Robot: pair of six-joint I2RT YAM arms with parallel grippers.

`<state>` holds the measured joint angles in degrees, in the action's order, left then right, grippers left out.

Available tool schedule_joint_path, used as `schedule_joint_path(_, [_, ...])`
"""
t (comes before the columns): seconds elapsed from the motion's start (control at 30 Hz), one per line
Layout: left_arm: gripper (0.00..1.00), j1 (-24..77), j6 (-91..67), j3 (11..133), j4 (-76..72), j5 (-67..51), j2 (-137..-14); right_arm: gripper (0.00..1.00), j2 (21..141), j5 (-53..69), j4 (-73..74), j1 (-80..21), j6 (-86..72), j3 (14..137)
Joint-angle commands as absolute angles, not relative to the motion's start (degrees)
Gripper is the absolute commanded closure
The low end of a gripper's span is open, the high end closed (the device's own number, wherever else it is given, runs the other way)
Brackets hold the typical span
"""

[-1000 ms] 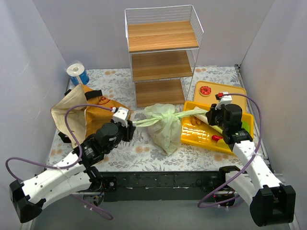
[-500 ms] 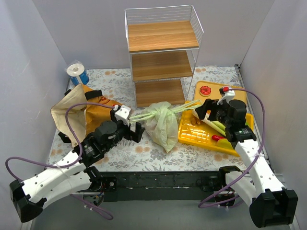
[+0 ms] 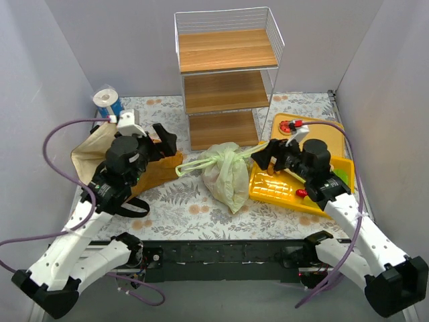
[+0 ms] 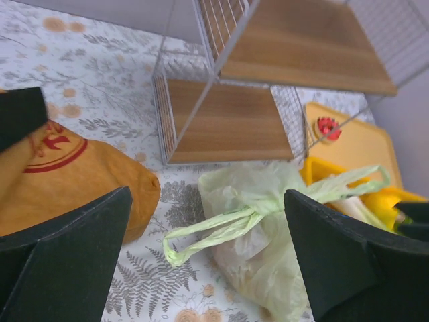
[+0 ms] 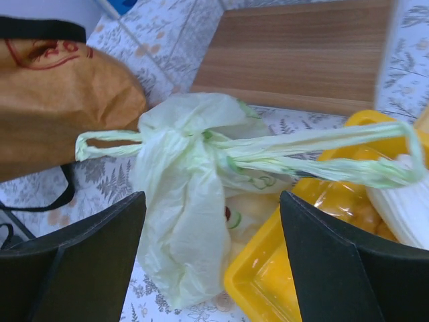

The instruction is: Place the mixed food into the grocery bags and tie them

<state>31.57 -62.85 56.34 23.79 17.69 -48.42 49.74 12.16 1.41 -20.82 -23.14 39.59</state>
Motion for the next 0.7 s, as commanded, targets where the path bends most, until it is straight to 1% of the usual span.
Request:
schedule_joint_path(0.0, [0.02, 31.1, -69.3, 64.3, 37.4, 31.5, -43.3, 0.13, 54.2, 3.4, 2.3, -32.1, -20.0, 46.5])
schedule_joint_path(0.1, [0.02, 31.1, -68.5, 67.0, 43.3, 37.2, -40.4, 0.13, 59.7, -1.2, 2.4, -39.1, -17.3, 49.2])
schedule_joint_path(0.2, [0.02, 31.1, -68.7, 68.1, 50.6, 41.2, -39.6, 0.14, 66.7, -7.0, 4.4, -45.9, -12.5, 54.7])
schedule_joint_path(0.23, [0.02, 31.1, -69.0, 67.7, 52.2, 42.4, -39.3, 0.14, 68.5, -10.8, 7.0, -47.4, -11.3, 58.1])
schedule_joint_path(0.27, [0.02, 31.2, -70.0, 67.2, 55.0, 42.5, -39.1, 0.13, 72.5, -12.4, 8.4, -50.2, -9.1, 60.3])
schedule_joint_path(0.37, [0.02, 31.1, -72.8, 65.6, 59.7, 41.0, -37.9, 0.11, 79.3, -17.8, 12.9, -53.7, -6.3, 66.3])
schedule_joint_path(0.47, [0.02, 31.1, -74.0, 64.4, 61.0, 39.3, -35.7, 0.07, 84.3, -24.1, 15.6, -55.6, -5.1, 70.0])
schedule_joint_path(0.53, [0.02, 31.1, -74.4, 63.0, 60.7, 37.1, -34.6, 0.05, 85.9, -27.8, 17.0, -56.0, -4.8, 71.2])
schedule_joint_path(0.67, [0.02, 31.2, -75.8, 60.3, 59.5, 32.3, -35.0, 0.02, 88.5, -29.4, 17.2, -55.8, -4.6, 71.7])
